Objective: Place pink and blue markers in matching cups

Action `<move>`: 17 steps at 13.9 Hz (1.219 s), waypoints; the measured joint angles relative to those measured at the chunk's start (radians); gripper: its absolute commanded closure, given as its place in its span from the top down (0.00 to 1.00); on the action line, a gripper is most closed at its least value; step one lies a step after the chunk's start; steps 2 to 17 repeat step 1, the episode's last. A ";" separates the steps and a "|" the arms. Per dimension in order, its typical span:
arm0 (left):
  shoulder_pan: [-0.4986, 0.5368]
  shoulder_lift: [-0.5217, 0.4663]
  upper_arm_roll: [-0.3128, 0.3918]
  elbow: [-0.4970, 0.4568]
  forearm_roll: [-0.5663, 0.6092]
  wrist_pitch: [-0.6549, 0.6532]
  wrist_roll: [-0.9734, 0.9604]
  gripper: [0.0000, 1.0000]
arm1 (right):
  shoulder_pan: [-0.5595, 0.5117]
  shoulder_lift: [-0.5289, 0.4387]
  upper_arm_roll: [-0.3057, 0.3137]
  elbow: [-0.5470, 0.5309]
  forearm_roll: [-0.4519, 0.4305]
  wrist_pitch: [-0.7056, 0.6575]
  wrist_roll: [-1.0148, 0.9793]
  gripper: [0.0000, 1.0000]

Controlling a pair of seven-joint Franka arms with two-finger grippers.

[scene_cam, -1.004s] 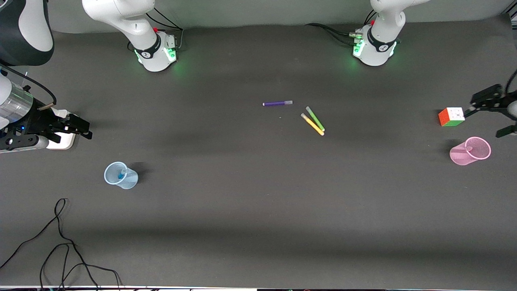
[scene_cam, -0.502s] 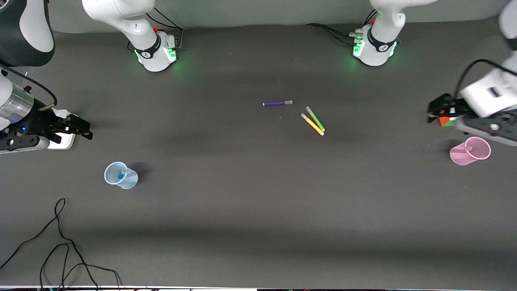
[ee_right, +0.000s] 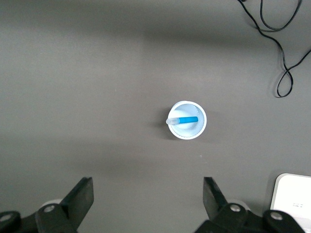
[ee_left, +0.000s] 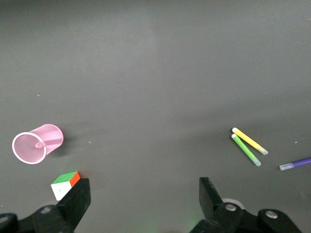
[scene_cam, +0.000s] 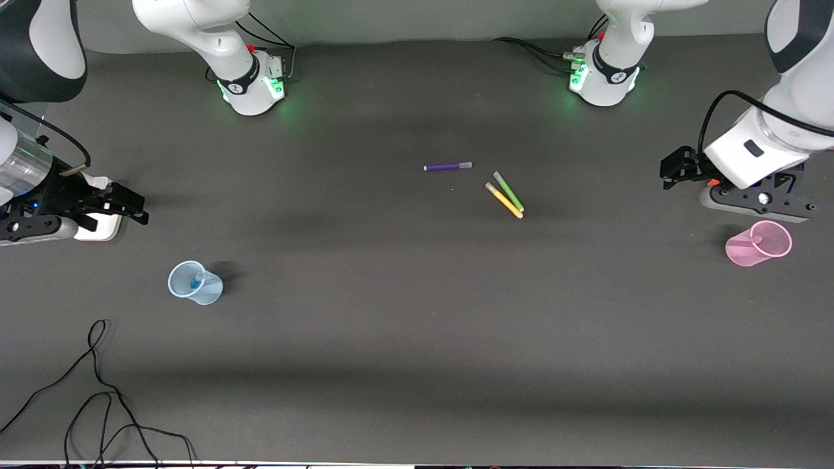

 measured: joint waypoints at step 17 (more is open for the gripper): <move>0.000 0.001 0.006 0.000 0.000 -0.002 0.005 0.99 | 0.000 0.000 0.001 0.004 0.000 -0.009 0.000 1.00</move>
